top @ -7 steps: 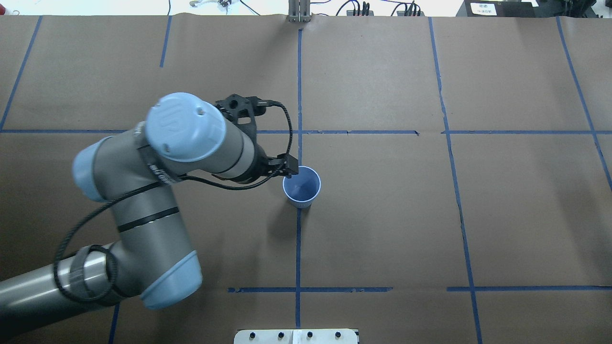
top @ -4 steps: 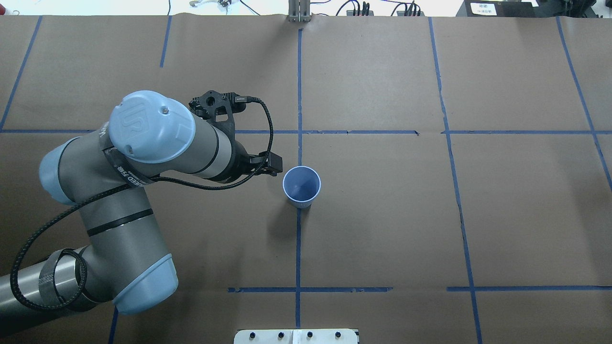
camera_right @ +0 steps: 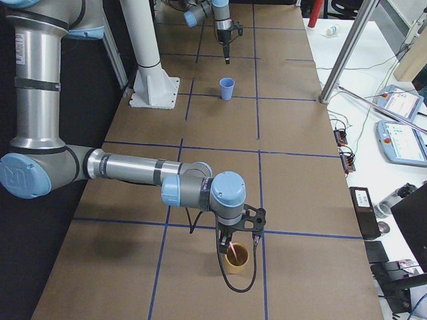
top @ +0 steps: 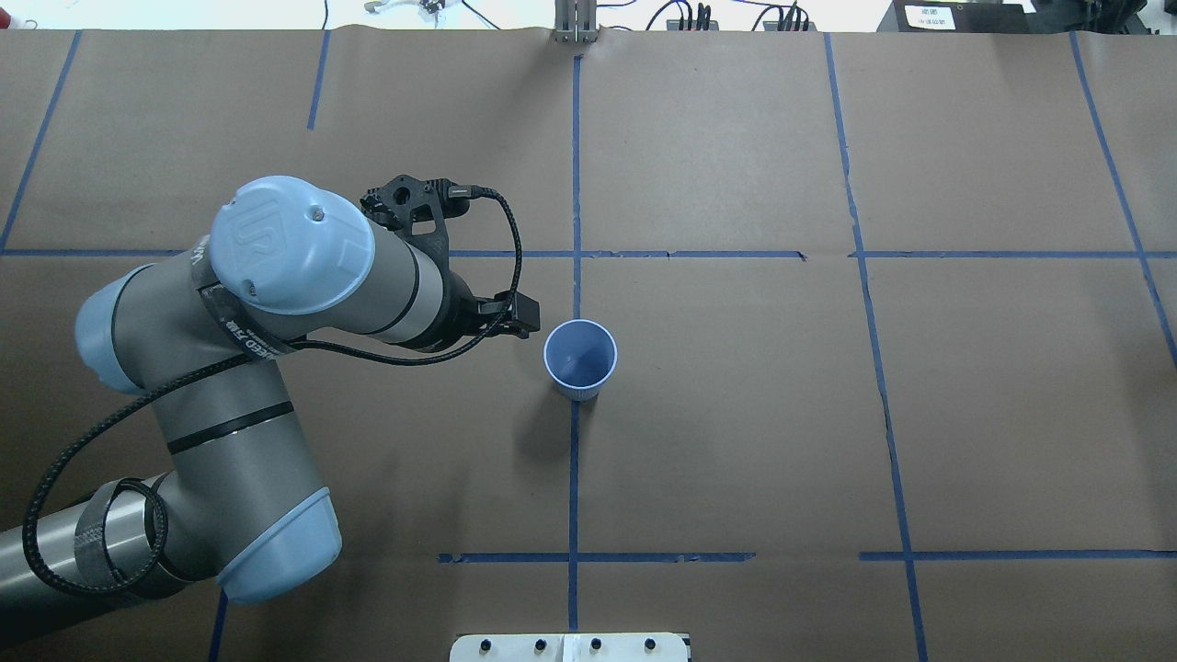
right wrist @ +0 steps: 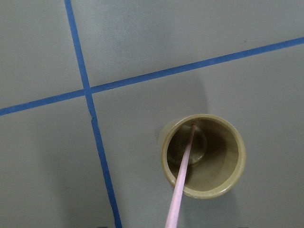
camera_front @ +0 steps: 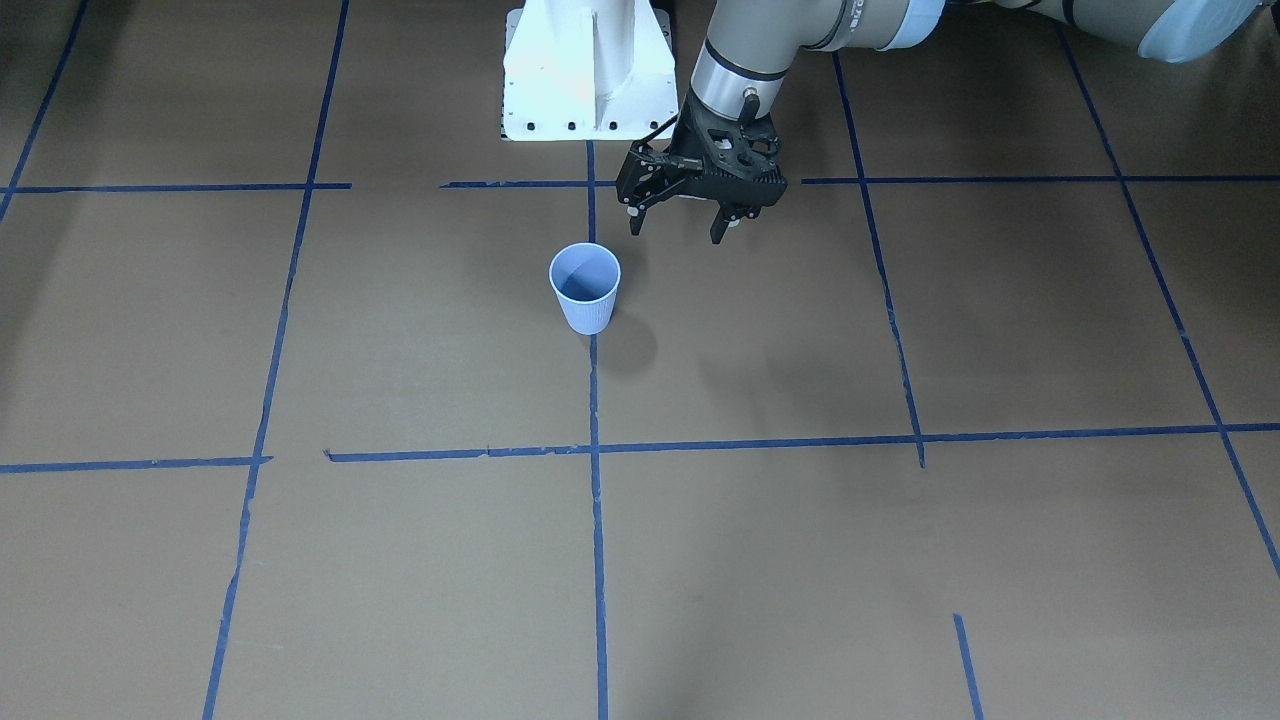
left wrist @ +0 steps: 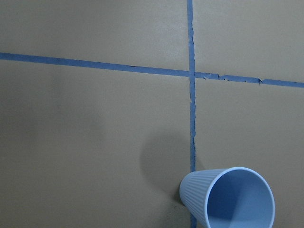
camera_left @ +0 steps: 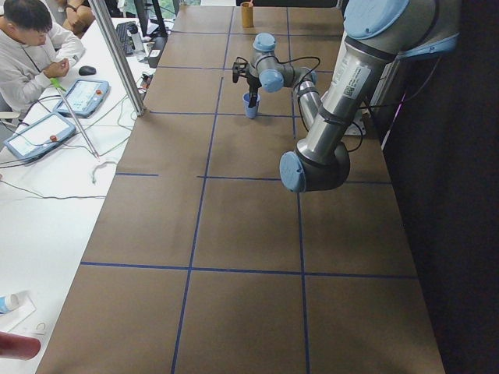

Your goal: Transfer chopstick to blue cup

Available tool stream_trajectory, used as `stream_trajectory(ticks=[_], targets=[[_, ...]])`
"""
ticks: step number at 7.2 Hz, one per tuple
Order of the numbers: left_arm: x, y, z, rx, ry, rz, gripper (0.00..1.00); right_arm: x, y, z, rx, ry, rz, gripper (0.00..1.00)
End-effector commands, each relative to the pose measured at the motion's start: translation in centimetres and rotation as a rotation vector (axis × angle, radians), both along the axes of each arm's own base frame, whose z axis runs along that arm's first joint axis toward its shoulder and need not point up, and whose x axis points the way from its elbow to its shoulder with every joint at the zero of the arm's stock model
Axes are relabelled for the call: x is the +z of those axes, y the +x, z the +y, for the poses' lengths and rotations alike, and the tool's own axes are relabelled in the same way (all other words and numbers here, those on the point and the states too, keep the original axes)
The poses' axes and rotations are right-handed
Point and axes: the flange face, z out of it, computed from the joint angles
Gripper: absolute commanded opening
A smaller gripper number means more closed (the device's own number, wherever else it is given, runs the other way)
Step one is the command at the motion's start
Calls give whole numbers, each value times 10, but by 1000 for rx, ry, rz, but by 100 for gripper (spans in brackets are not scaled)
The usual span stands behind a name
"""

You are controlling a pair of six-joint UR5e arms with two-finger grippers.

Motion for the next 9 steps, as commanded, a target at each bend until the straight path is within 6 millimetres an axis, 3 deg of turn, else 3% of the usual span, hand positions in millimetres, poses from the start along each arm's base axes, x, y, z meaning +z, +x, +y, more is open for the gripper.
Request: stream_trajectory(ticks=[1, 3, 5, 6, 7, 9], targets=[[2, 0, 0, 0, -1, -2, 100, 2, -12, -3, 10, -36, -17, 91], [3, 1, 1, 1, -3, -3, 100, 4, -30, -5, -15, -57, -14, 76], [3, 1, 1, 0, -5, -3, 100, 6, -30, -5, -17, -55, -13, 43], [3, 1, 1, 0, -5, -3, 100, 7, -30, -5, -19, -54, -9, 34], [4, 1, 1, 0, -6, -4, 100, 10, -30, -4, -22, -56, -4, 34], [4, 0, 0, -3, -4, -4, 100, 14, -30, -3, -25, -62, -3, 21]])
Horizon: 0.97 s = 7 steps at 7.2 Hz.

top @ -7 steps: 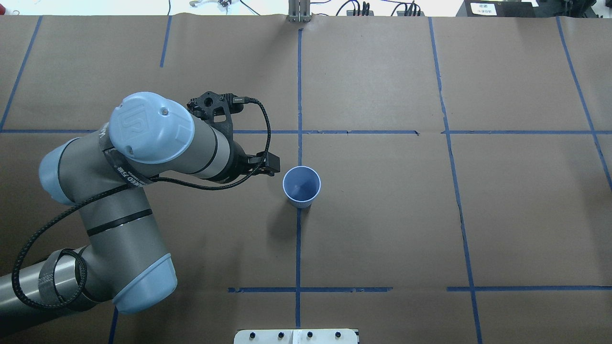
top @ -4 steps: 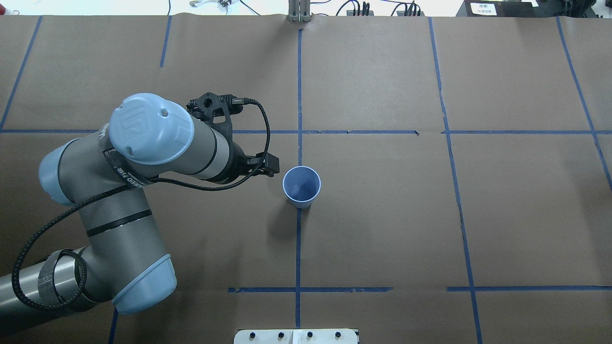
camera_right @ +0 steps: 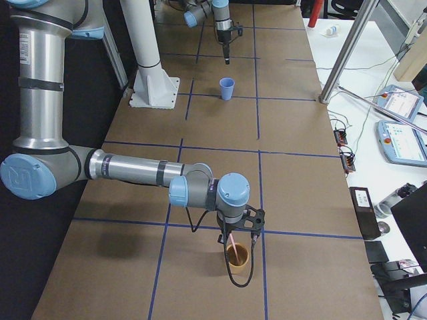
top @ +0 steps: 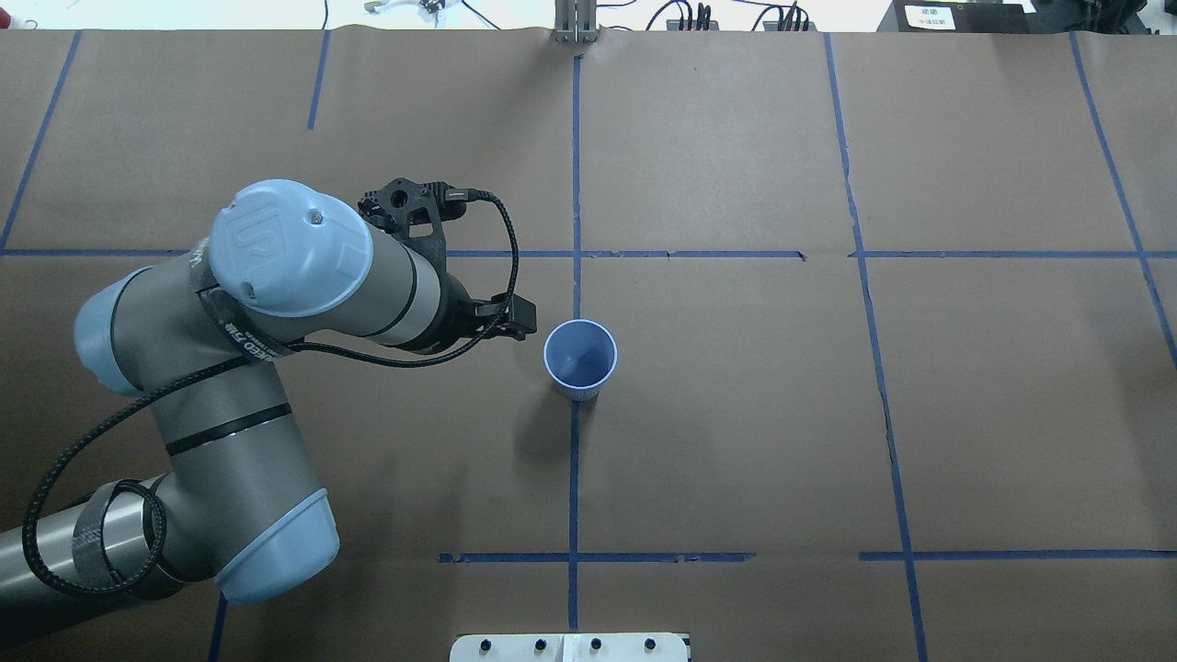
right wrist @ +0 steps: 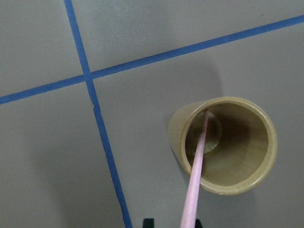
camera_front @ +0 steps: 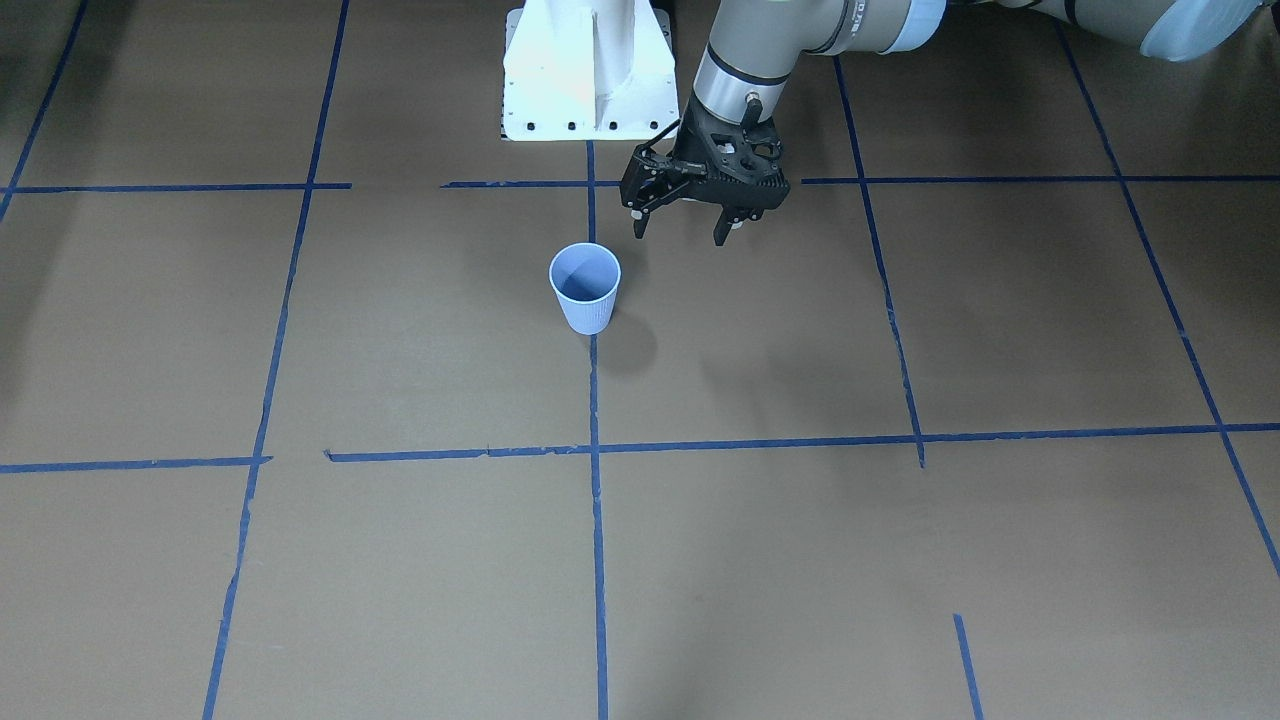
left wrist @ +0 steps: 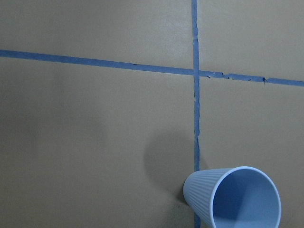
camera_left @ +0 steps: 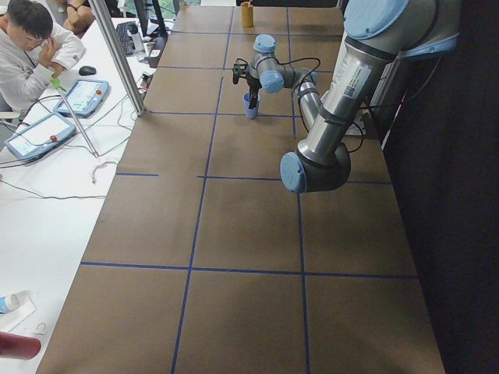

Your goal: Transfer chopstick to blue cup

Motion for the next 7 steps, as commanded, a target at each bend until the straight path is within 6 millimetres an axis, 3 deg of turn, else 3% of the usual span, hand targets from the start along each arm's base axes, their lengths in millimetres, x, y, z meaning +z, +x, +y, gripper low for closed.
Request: stream_trajectory(ticks=[1, 3, 4, 7], targets=[[0, 0, 0, -2, 1, 0, 100, 1, 0, 0, -1, -1, 3, 18], [-1, 0, 1, -2, -1, 2, 100, -4, 7, 0, 15, 8, 3, 6], [-1, 0, 0, -3, 0, 2, 100, -6, 22, 3, 49, 14, 3, 2], [0, 1, 1, 0, -2, 1, 100, -23, 58, 38, 138, 40, 7, 0]])
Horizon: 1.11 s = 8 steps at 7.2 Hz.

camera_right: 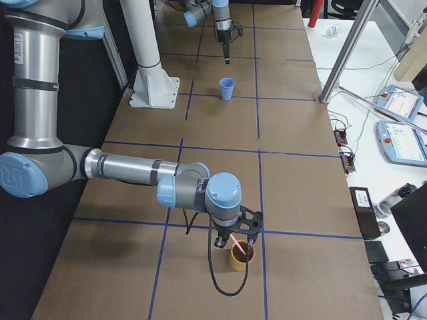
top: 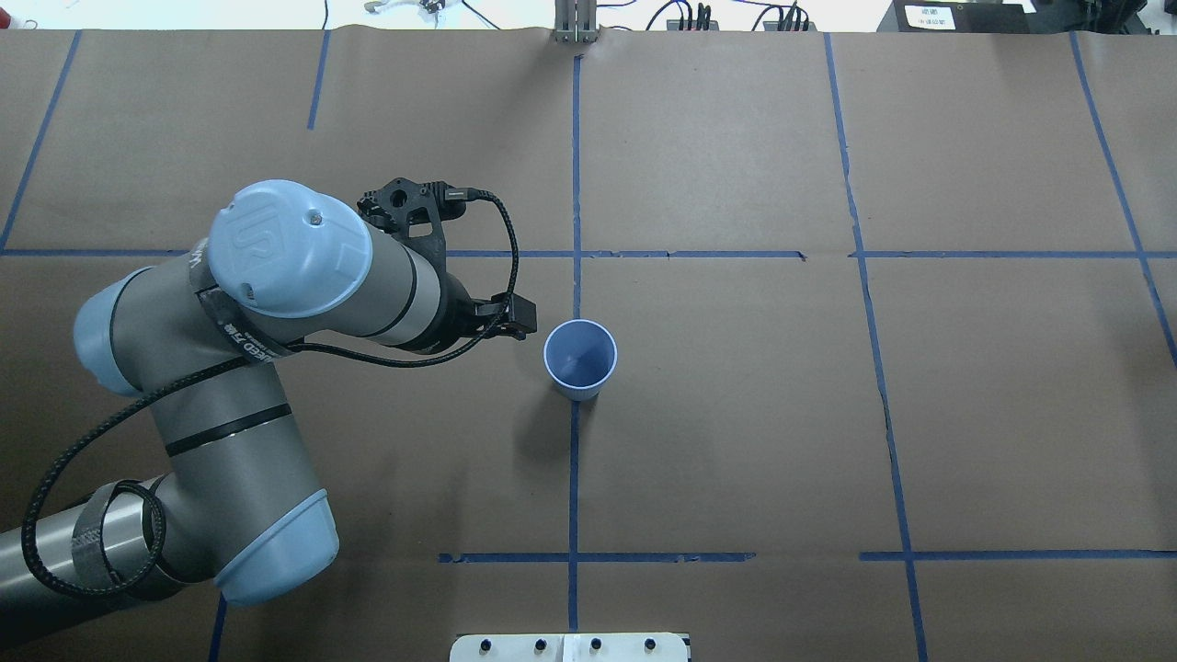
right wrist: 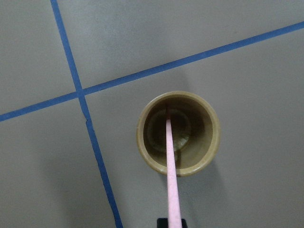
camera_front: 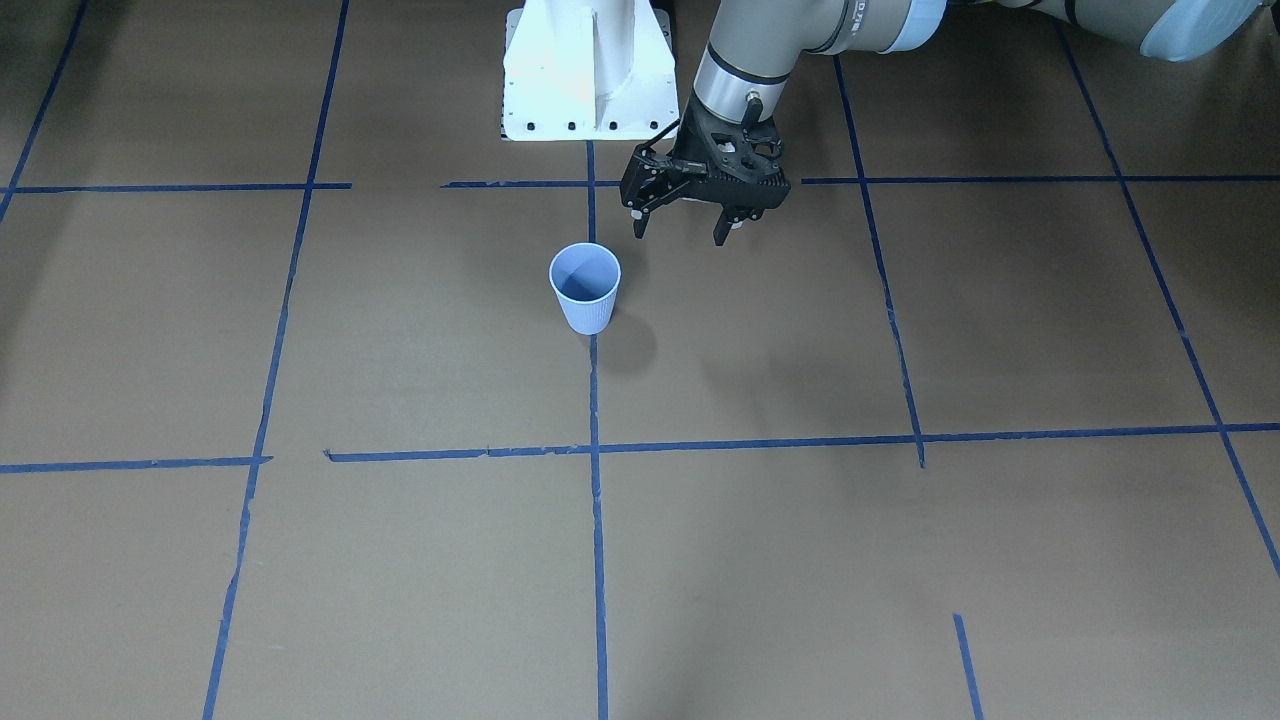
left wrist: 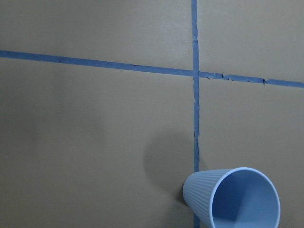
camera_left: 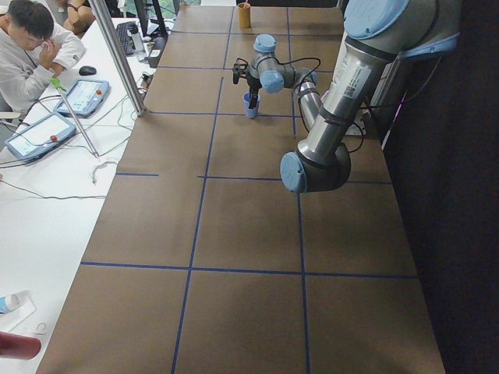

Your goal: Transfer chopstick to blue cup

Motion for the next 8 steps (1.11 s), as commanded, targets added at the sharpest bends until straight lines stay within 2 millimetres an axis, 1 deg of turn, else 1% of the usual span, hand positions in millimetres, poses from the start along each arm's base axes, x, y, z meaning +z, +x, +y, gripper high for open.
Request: stream_trajectory(ticks=[1, 2, 3, 5, 6, 7, 8], targets=[[2, 3, 0, 2, -2, -4, 100, -30, 18, 35, 54, 42, 7, 0], [3, 3, 0, -2, 2, -7, 100, -49, 19, 50, 65, 71, 10, 0], [6, 6, -2, -9, 4, -16, 100, -72, 23, 56, 80, 108, 17, 0], [9, 9, -3, -8, 1, -21, 100, -116, 27, 59, 98, 153, 25, 0], [8, 8, -2, -7, 4, -17, 100, -137, 24, 63, 97, 158, 4, 0], [1, 4, 1, -6, 12, -2, 100, -158, 9, 63, 71, 151, -100, 1], [-1, 0, -1, -12, 14, 2, 100, -169, -17, 58, 14, 161, -241, 1]])
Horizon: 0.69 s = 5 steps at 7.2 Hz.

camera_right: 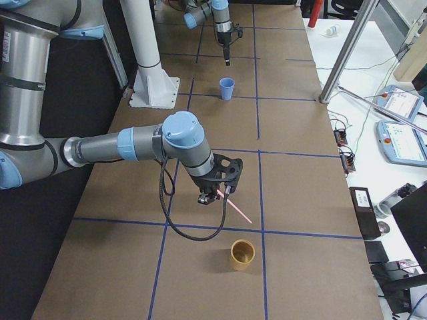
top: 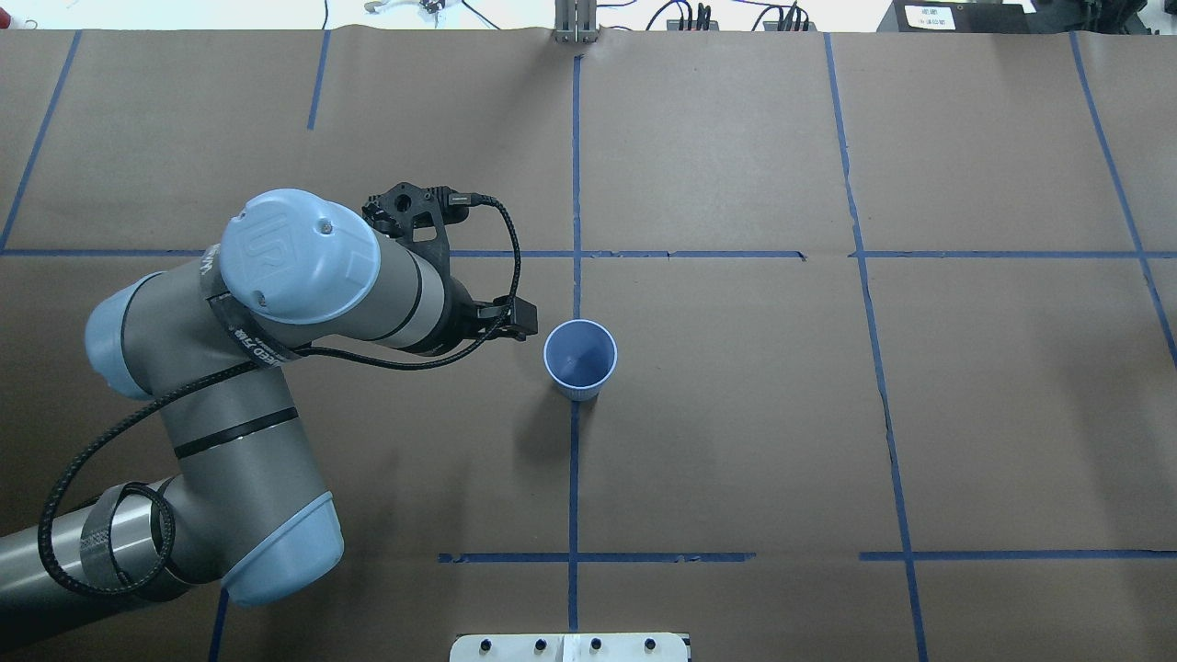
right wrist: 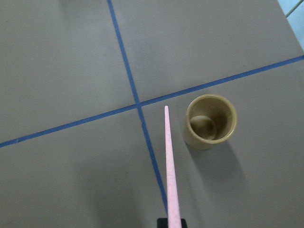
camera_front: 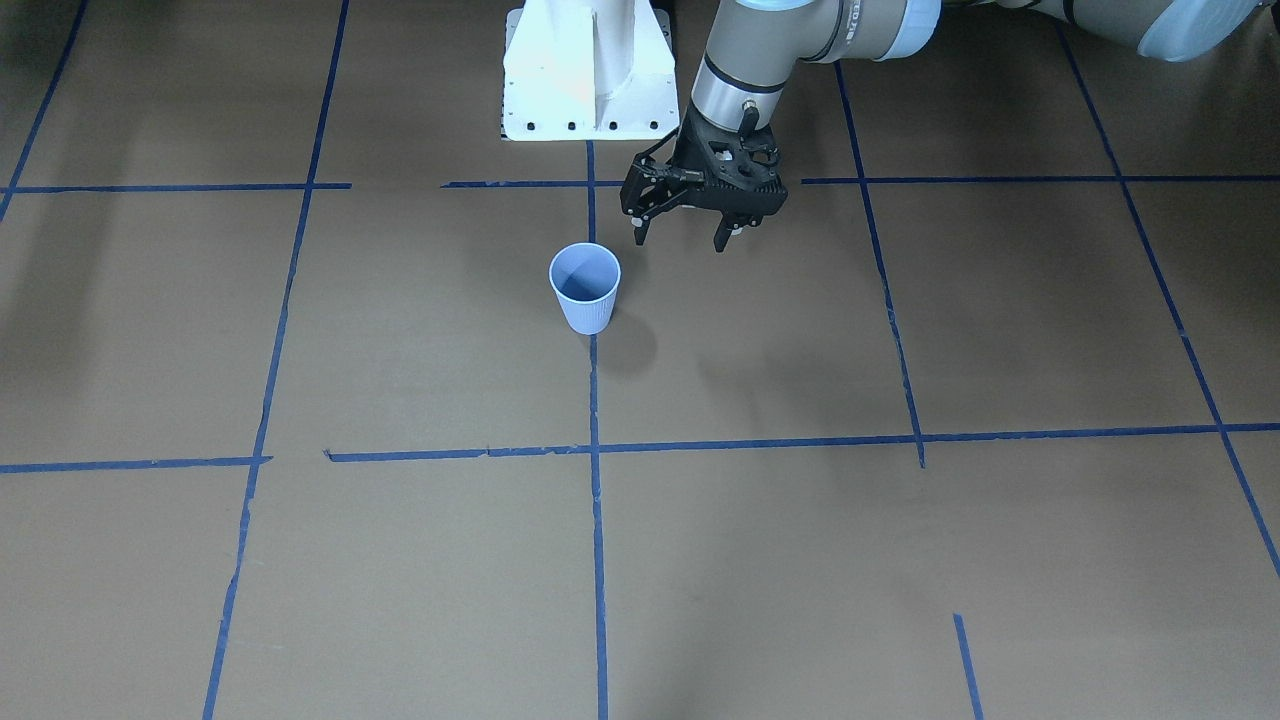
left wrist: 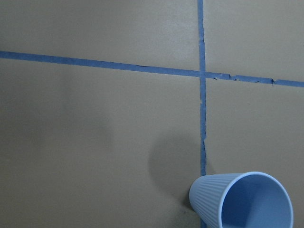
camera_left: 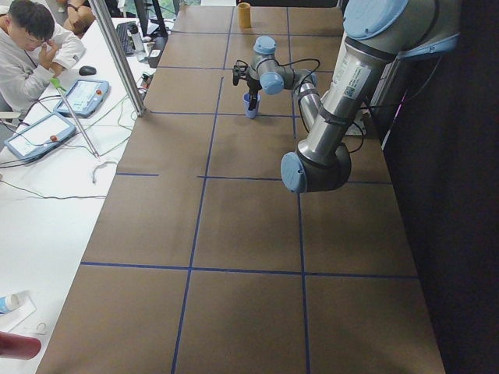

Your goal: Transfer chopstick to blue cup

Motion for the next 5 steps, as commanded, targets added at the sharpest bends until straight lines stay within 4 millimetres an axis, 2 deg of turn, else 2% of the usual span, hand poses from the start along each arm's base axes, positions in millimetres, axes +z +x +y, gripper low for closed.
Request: stream_trajectory(ticks=[1, 2, 4, 5], targets=[[-8, -11, -2, -11, 12, 18, 100, -31, -55, -13, -136, 21, -231, 1], [-9, -20, -9, -28, 16, 20, 100, -64, -87, -40, -202, 39, -278, 1], [7, -59, -12, -61, 15, 20, 100, -143, -157, -87, -267, -28, -369, 1], [10, -62, -13, -68, 13, 17, 100, -182, -202, -102, -326, -45, -386, 1]])
